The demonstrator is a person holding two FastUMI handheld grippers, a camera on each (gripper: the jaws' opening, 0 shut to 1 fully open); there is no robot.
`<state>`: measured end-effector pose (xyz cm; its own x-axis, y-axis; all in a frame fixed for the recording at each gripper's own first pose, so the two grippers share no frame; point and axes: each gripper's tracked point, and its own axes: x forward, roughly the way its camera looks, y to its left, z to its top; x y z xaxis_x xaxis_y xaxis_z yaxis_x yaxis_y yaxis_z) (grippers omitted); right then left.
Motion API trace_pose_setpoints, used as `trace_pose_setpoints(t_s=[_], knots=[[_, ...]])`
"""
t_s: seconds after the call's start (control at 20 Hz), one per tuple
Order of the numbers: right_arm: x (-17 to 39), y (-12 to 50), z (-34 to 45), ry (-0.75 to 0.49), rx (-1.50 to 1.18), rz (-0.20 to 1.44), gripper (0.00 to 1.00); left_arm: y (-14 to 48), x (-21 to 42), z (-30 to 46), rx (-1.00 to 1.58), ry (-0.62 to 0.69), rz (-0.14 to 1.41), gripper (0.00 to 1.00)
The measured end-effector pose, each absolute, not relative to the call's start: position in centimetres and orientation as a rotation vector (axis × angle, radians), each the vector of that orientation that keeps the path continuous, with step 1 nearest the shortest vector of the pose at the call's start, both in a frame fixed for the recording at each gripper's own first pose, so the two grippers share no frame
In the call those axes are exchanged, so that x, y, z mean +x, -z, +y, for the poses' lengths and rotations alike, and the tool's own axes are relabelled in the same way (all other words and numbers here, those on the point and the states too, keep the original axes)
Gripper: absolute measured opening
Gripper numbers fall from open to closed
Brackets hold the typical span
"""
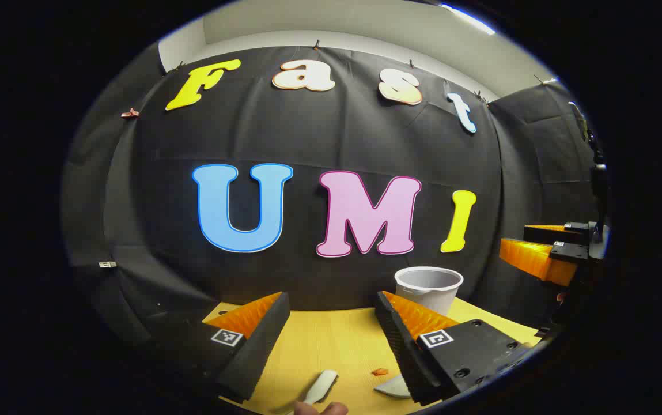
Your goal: Pick up the small broom and dustpan from the desktop, sweep the trash into the dustpan with the broom, and then empty the trash into the garbage bin.
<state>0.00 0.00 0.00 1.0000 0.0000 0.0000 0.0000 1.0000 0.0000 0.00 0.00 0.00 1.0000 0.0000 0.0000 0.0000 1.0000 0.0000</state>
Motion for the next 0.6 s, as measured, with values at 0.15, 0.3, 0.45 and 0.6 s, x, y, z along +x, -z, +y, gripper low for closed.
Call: trace_pose_setpoints(t_s=[0.15, 0.3, 0.45, 0.6], knots=[[0.18, 0.11, 0.22, -0.006, 0.000, 0.016, 0.97, -0.05, 0.00, -0.13, 0.010, 0.004, 0.002, 0.95], [0.25, 0.12, 0.35, -0.020, -0.015, 0.027, 0.97, 0.19, -0.15, 0.01, 0.018, 0.004, 0.006, 0.95], [0.29, 0.15, 0.54, -0.035, -0.023, 0.029, 0.97, 0.50, -0.16, -0.02, 0.015, 0.001, 0.016, 0.95], [0.26, 0.20, 0.64, -0.045, -0.021, 0.033, 0.97, 0.62, -0.47, -0.08, 0.021, 0.003, 0.019, 0.95]])
